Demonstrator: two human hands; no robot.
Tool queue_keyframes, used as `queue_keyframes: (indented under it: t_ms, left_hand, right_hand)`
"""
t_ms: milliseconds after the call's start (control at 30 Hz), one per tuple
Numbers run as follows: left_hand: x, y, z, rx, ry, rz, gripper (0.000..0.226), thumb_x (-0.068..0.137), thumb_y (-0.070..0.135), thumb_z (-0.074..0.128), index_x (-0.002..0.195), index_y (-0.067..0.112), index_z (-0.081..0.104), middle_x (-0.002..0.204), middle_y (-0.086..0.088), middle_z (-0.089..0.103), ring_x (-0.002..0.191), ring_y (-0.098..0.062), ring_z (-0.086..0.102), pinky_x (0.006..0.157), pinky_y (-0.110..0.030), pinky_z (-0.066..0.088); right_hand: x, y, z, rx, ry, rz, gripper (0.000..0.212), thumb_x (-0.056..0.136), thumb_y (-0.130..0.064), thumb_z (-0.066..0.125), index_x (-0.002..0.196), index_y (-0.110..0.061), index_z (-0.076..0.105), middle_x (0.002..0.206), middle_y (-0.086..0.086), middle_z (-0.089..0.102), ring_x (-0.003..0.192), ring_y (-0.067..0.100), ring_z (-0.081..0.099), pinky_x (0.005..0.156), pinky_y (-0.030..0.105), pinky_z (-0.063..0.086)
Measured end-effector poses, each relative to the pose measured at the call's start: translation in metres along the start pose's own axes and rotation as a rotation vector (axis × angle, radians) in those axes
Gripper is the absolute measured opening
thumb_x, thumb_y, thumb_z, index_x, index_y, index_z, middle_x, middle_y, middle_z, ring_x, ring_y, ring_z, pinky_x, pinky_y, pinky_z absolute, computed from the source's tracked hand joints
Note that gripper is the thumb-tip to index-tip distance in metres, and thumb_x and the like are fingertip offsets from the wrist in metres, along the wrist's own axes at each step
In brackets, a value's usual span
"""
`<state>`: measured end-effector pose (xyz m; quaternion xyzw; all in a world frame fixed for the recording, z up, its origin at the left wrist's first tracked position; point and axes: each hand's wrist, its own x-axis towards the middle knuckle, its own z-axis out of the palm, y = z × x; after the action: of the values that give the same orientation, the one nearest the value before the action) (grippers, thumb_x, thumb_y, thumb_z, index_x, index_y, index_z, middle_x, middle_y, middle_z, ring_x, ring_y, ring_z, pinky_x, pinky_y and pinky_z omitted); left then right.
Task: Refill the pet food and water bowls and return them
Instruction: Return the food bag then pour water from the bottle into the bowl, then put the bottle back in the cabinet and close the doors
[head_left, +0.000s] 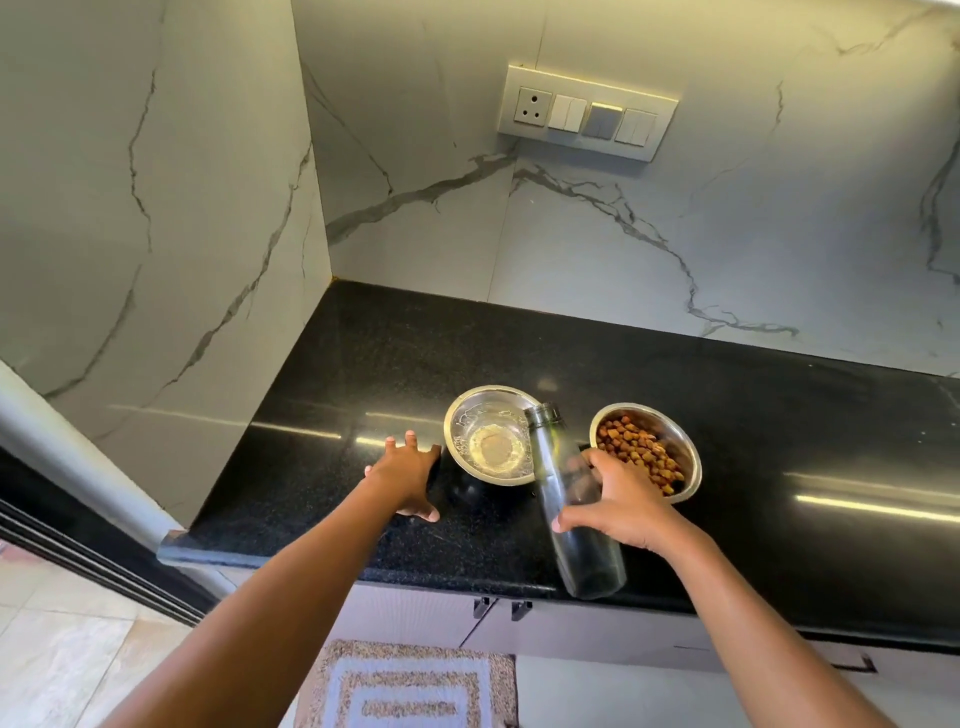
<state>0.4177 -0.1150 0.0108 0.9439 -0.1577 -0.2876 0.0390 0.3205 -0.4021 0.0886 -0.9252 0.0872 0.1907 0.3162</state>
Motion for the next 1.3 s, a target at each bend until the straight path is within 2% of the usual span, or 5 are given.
queue_keyframes:
  t_ms: [433,600,700,833,1300]
  left_hand:
    - [0.002,0.000,0.005,0.052,0.021,0.009,0.117,0.080,0.051,0.081,0.165,0.025,0.005,0.170,-0.023,-0.004,0.154,-0.052,0.002,0.119,-0.063,0.030]
    - [-0.008,-0.006,0.008,-0.016,0.092,0.036,0.091,0.083,0.049,0.077,0.157,0.019,0.035,0.165,-0.021,0.027,0.151,-0.047,0.026,0.118,-0.052,0.037]
    - [-0.020,-0.008,0.004,-0.166,0.220,0.016,0.062,0.089,0.039,0.073,0.143,0.016,0.055,0.137,-0.013,0.064,0.126,-0.032,0.060,0.103,-0.040,0.051]
    - [-0.036,0.000,-0.018,-0.227,0.401,0.001,0.056,0.092,0.029,0.067,0.146,0.017,0.055,0.137,-0.012,0.067,0.123,-0.029,0.065,0.102,-0.039,0.052]
    - [-0.094,0.104,-0.233,-0.124,1.090,0.417,0.051,0.100,0.039,0.059,0.147,0.025,0.050,0.135,-0.005,0.065,0.121,-0.020,0.063,0.098,-0.035,0.054]
  right_hand:
    - [-0.008,0.026,0.051,0.322,0.314,-0.174,0.079,0.053,-0.040,0.098,0.121,-0.038,0.057,0.116,-0.009,0.074,0.108,0.010,0.072,0.096,0.046,0.060]
    - [-0.020,0.024,0.054,0.367,0.460,-0.248,0.086,0.058,-0.045,0.096,0.132,-0.035,0.054,0.120,-0.017,0.071,0.112,0.000,0.066,0.095,0.030,0.058]
    - [-0.027,0.018,0.044,0.379,0.522,-0.284,0.084,0.058,-0.044,0.097,0.130,-0.044,0.052,0.118,-0.021,0.070,0.113,-0.005,0.064,0.090,0.015,0.052]
    - [-0.034,0.008,0.024,0.364,0.600,-0.361,0.078,0.058,-0.041,0.099,0.119,-0.056,0.052,0.119,-0.029,0.065,0.111,-0.005,0.064,0.084,0.004,0.048]
    - [-0.064,-0.070,-0.135,0.459,0.860,-0.643,0.081,0.058,-0.054,0.095,0.128,-0.042,0.057,0.116,-0.020,0.072,0.102,0.005,0.074,0.082,0.029,0.064]
